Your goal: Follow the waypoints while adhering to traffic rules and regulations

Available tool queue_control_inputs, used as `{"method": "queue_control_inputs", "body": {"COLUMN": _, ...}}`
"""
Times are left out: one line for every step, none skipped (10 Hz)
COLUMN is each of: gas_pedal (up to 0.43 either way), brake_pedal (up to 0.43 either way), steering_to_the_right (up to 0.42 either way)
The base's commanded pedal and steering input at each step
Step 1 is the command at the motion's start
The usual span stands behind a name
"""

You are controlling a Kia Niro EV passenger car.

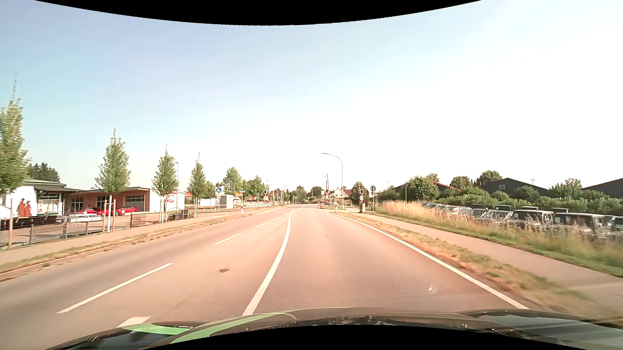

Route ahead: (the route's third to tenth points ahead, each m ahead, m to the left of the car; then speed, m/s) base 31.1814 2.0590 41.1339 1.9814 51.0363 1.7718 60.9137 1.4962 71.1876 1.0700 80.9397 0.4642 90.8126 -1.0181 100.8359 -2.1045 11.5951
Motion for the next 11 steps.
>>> {"method": "queue_control_inputs", "body": {"gas_pedal": 0.059, "brake_pedal": 0.0, "steering_to_the_right": -0.003}}
{"method": "queue_control_inputs", "body": {"gas_pedal": 0.067, "brake_pedal": 0.0, "steering_to_the_right": -0.002}}
{"method": "queue_control_inputs", "body": {"gas_pedal": 0.079, "brake_pedal": 0.0, "steering_to_the_right": -0.003}}
{"method": "queue_control_inputs", "body": {"gas_pedal": 0.079, "brake_pedal": 0.0, "steering_to_the_right": -0.003}}
{"method": "queue_control_inputs", "body": {"gas_pedal": 0.079, "brake_pedal": 0.0, "steering_to_the_right": -0.003}}
{"method": "queue_control_inputs", "body": {"gas_pedal": 0.079, "brake_pedal": 0.0, "steering_to_the_right": -0.004}}
{"method": "queue_control_inputs", "body": {"gas_pedal": 0.079, "brake_pedal": 0.0, "steering_to_the_right": -0.004}}
{"method": "queue_control_inputs", "body": {"gas_pedal": 0.079, "brake_pedal": 0.0, "steering_to_the_right": -0.004}}
{"method": "queue_control_inputs", "body": {"gas_pedal": 0.079, "brake_pedal": 0.0, "steering_to_the_right": -0.004}}
{"method": "queue_control_inputs", "body": {"gas_pedal": 0.067, "brake_pedal": 0.0, "steering_to_the_right": -0.005}}
{"method": "queue_control_inputs", "body": {"gas_pedal": 0.059, "brake_pedal": 0.0, "steering_to_the_right": -0.004}}
